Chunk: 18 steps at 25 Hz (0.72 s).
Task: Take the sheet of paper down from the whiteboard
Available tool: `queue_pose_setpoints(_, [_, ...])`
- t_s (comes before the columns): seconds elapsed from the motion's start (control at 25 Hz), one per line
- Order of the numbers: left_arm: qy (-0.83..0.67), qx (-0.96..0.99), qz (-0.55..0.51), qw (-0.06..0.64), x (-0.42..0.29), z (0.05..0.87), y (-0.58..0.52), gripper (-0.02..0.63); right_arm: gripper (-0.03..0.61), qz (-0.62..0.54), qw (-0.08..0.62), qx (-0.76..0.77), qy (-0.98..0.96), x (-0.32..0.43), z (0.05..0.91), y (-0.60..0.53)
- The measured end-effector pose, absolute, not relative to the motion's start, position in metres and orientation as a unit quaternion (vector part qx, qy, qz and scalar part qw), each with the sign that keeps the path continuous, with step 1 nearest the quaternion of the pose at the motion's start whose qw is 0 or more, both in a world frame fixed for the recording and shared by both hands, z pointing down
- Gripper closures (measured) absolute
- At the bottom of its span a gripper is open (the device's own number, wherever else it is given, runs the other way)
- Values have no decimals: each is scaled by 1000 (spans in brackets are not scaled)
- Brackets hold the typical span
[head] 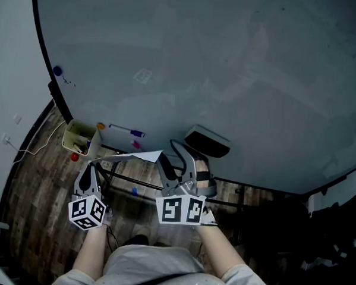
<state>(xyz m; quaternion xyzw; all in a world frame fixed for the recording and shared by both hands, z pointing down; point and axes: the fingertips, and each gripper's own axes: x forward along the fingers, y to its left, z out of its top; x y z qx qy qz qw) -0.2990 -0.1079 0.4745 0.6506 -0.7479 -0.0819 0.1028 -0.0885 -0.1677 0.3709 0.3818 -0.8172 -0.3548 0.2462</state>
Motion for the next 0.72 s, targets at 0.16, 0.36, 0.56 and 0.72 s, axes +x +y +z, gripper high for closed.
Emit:
queue_pose_setpoints(0.16, [-744,653,-88,108,-299,475,-114,598,460,-351,263,362,-822,-95,384,-167])
queue_pose_setpoints(0.36, [-740,658,-89,107,-297,474,-117,598,531,-361,262,365,-817,-92,382,-165])
queue_pose_setpoints(0.56, [-738,662,-86,102,-293,473,-119,598,549,-354,258,364,-822,-89,382,-162])
queue_pose_setpoints(0.72, [-737,663,-83,101,-290,473,-117,598,551,-341,250,365,-829,-86,383,-157])
